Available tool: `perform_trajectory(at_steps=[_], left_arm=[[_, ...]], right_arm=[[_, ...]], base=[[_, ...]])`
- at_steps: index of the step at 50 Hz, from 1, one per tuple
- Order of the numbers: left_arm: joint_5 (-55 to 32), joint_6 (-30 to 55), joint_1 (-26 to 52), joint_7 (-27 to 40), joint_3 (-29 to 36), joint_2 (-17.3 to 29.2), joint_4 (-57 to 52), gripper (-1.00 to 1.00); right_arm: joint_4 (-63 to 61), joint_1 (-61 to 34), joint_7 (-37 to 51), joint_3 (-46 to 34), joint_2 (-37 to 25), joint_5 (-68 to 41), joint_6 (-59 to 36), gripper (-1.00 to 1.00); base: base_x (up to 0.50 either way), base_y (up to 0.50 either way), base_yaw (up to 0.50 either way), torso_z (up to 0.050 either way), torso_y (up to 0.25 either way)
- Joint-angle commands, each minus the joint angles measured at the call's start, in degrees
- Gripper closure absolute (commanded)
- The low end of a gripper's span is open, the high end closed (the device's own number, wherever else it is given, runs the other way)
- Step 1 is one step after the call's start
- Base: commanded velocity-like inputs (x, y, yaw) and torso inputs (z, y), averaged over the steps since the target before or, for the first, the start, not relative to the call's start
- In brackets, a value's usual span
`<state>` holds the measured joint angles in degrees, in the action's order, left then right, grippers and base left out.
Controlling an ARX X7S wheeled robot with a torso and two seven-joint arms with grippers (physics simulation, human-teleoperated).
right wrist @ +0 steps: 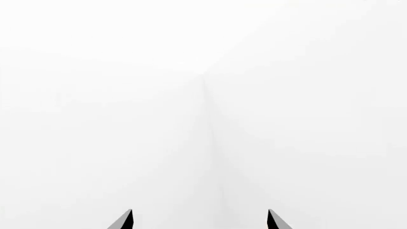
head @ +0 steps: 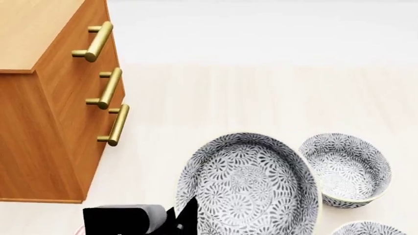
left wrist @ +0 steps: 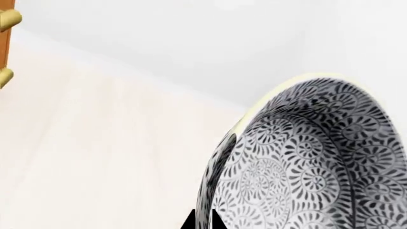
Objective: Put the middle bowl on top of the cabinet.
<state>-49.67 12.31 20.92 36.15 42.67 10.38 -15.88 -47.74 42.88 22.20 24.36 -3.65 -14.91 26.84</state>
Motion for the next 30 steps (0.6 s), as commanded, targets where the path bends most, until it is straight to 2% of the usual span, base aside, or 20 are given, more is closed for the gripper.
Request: perform_trajectory(at_steps=[1, 10, 13, 14, 17, 19, 22, 30], left_arm=[[1.0, 1.1, 1.5, 2.3, 1.0, 1.9, -8.7, 1.00], [-1.6, 4.6, 5.2, 5.3, 0.6, 2.9, -15.6, 1.00], [-4.3, 8.2, 8.8, 9.2, -0.4, 3.3, -18.9, 1.00], [-5.3, 11.2, 11.1, 12.2, -0.5, 3.3, -19.8, 1.00], [-8.5, 14.0, 14.0, 15.4, -1.1, 3.1, -21.9, 1.00], [-13.1, 15.6, 16.7, 16.9, -2.2, 2.7, -23.4, 1.00], [-22.9, 18.6, 22.5, 23.5, -5.1, 2.5, -24.8, 1.00], [-44.0, 18.3, 36.3, 37.1, -11.2, 1.2, -24.7, 1.00]], right_arm=[[-0.2, -0.3, 0.6, -0.7, 0.2, 0.9, 0.1, -1.00], [0.1, -0.6, 1.1, -1.0, -0.4, 1.1, 0.1, -1.00], [0.2, -0.7, 1.2, -1.0, -0.6, 1.0, 0.2, -1.00], [0.4, -0.7, 1.2, -1.0, -0.6, 1.0, 0.2, -1.00], [0.4, -0.9, 1.4, -1.3, -0.7, 1.4, 0.1, -1.00], [0.3, -0.8, 1.4, -1.6, -0.6, 1.7, 0.1, -1.00], [0.0, -0.7, 1.6, -1.9, -0.5, 1.9, 0.1, -1.00], [-1.0, -1.9, 2.5, -3.9, -0.3, 4.5, -2.0, -1.00]], base=[[0.00, 0.00, 0.00, 0.039, 0.234], [0.00, 0.00, 0.00, 0.039, 0.235], [0.00, 0.00, 0.00, 0.032, 0.250], [0.00, 0.00, 0.00, 0.000, 0.000], [0.00, 0.00, 0.00, 0.000, 0.000], [0.00, 0.00, 0.00, 0.000, 0.000], [0.00, 0.00, 0.00, 0.000, 0.000], [0.00, 0.00, 0.00, 0.000, 0.000]])
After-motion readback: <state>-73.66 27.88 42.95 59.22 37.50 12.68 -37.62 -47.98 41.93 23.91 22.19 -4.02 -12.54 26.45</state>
